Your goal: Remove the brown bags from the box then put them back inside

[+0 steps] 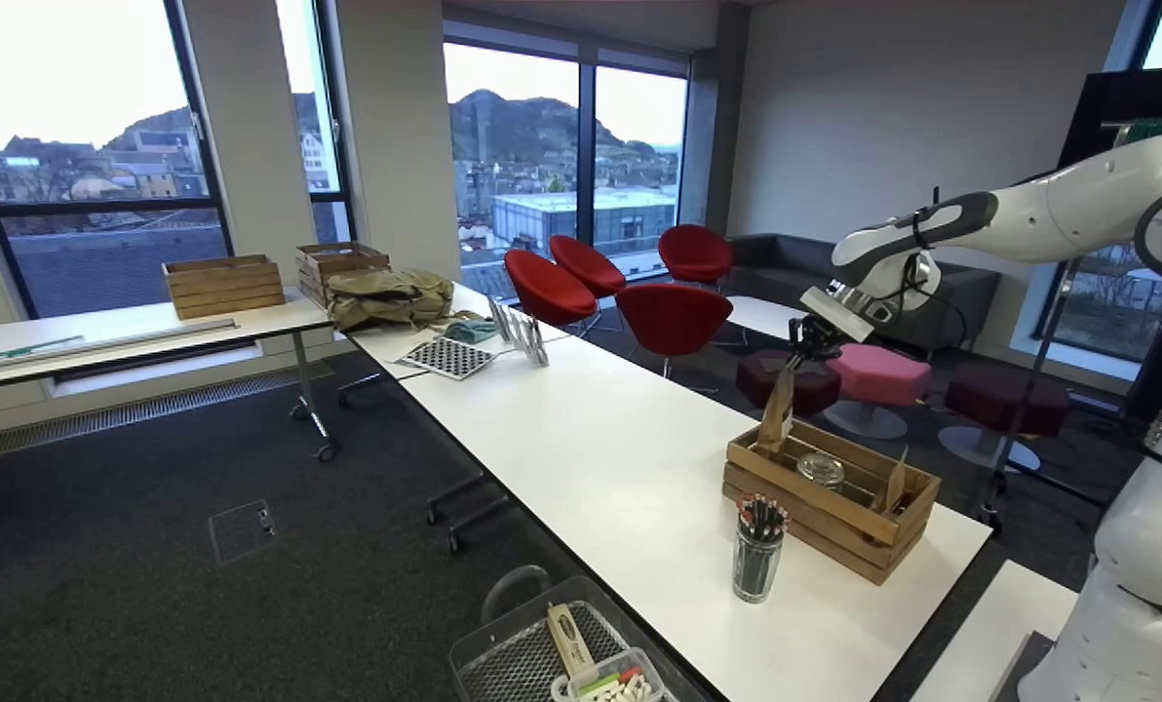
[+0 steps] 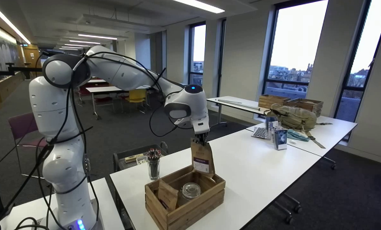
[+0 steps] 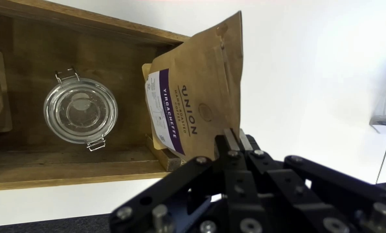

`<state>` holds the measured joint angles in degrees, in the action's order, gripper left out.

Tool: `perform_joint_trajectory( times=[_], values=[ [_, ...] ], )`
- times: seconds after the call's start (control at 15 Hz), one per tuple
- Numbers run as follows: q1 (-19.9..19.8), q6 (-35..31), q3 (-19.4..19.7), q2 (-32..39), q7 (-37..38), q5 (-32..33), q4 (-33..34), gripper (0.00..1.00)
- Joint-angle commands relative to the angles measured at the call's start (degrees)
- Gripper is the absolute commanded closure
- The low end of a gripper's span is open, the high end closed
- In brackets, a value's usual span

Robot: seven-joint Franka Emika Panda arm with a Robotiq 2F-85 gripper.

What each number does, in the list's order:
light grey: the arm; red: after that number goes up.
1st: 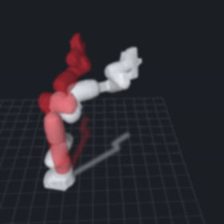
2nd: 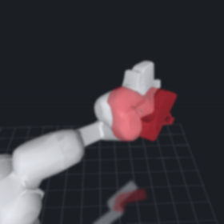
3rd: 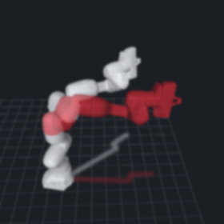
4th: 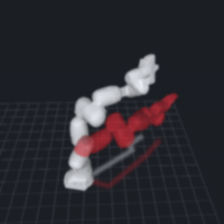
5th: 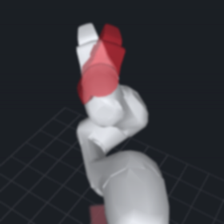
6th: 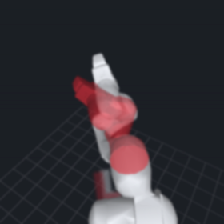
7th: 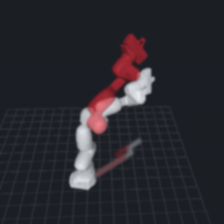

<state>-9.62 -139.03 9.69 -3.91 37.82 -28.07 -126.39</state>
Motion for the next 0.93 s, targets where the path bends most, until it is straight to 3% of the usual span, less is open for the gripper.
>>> perform_joint_trajectory(
  times=[0.0,0.87],
  values=[
    [-0.05,-1.89,-0.40,-3.51,0.96,0.85,-3.00,1.00],
    [0.23,-0.17,-0.34,2.88,-1.35,-1.00,-3.59,1.00]
  ],
)
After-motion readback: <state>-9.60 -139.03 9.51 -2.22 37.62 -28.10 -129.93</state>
